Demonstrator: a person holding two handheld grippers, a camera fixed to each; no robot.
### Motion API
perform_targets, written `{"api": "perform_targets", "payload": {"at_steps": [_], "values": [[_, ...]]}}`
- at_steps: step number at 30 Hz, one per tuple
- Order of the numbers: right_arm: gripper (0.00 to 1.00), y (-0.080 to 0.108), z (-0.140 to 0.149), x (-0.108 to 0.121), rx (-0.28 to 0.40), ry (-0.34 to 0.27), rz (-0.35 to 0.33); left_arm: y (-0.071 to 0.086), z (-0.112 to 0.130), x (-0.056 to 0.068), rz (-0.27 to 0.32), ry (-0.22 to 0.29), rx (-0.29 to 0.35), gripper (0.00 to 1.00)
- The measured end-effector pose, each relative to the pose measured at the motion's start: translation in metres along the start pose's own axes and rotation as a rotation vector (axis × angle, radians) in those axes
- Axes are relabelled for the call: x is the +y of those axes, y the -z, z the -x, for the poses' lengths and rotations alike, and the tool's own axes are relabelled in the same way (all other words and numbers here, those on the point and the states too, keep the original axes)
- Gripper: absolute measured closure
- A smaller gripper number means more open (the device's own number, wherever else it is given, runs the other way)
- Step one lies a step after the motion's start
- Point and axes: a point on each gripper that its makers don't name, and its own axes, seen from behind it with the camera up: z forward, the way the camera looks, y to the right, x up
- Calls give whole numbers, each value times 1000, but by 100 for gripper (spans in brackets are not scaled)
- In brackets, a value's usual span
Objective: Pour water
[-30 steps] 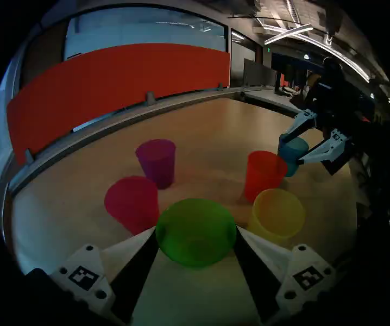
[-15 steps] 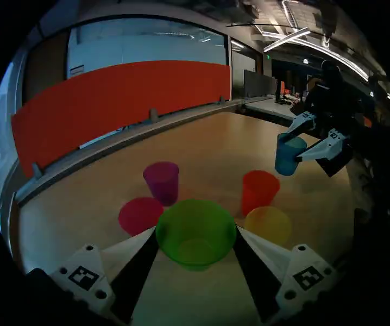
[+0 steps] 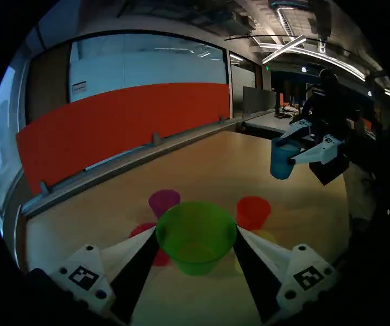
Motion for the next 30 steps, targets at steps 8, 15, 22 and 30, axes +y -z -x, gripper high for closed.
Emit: {"api": "perform_targets", "payload": {"at_steps": [8, 15, 22, 30], "values": [[8, 1, -21, 1, 63, -1, 5, 6, -19, 2, 3, -8, 49, 11], [8, 1, -35, 1, 115, -7, 8, 7, -29, 1, 1, 3, 91, 11], [8, 2, -48, 3, 155, -16, 13, 13, -48, 2, 2, 11, 162, 11], [8, 4, -60, 4, 186, -19, 15, 17, -66, 9, 14, 12, 234, 11]]}}
